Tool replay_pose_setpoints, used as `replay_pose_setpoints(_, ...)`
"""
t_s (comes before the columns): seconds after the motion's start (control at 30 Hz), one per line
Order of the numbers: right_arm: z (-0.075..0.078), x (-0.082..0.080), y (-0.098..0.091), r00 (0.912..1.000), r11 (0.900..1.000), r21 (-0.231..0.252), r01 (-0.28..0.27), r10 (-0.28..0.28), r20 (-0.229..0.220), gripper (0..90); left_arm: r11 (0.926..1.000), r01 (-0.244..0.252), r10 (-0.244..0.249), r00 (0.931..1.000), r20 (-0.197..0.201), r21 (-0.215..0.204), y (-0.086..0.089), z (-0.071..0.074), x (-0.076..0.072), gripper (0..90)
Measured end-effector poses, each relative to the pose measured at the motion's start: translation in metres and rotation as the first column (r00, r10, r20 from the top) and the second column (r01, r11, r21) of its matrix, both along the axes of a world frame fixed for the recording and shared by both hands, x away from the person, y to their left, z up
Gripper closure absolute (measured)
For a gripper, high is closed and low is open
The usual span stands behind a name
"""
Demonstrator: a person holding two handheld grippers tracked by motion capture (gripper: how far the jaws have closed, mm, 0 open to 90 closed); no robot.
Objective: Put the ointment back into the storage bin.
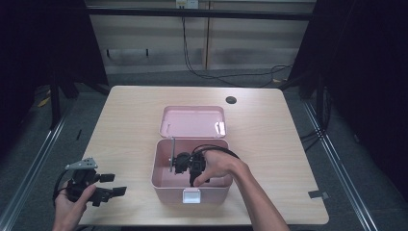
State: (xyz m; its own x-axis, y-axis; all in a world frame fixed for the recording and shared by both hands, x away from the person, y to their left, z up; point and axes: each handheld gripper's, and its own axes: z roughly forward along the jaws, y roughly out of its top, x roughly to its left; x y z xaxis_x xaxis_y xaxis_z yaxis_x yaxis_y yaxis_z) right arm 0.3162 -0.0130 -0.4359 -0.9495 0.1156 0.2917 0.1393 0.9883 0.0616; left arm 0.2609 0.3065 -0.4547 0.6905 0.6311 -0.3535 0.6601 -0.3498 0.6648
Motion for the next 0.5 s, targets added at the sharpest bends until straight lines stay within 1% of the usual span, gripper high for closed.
replay_pose_setpoints(0.03,0.001,0.000,0.000,1.0000,1.0000,0.001,0.001,-0.001,0.000,64.6,1.0000,0.004,-0.004,1.0000,0.003,0.004,0.000,0.000,0.000,17.4)
replay_pose_setpoints(0.07,0.002,0.000,0.000,0.9999,1.0000,0.001,0.003,-0.003,0.010,63.7,1.0000,0.002,-0.002,1.0000,0.001,0.003,0.000,0.000,0.000,17.4)
replay_pose_setpoints(0.27,0.007,0.000,-0.004,0.9996,0.9995,0.019,0.023,-0.024,0.016,62.2,1.0000,0.001,-0.001,1.0000,0.001,0.002,0.000,0.000,0.000,17.4)
replay_pose_setpoints(0.4,0.011,0.000,-0.008,0.9991,0.9993,0.016,0.035,-0.035,0.023,60.4,0.9999,0.000,0.000,1.0000,0.002,0.012,0.000,0.000,0.000,17.6)
replay_pose_setpoints(0.5,0.013,-0.001,-0.009,0.9987,0.9989,0.023,0.042,-0.042,0.030,59.8,0.9999,0.000,0.000,1.0000,0.001,0.011,0.000,0.000,0.000,18.1)
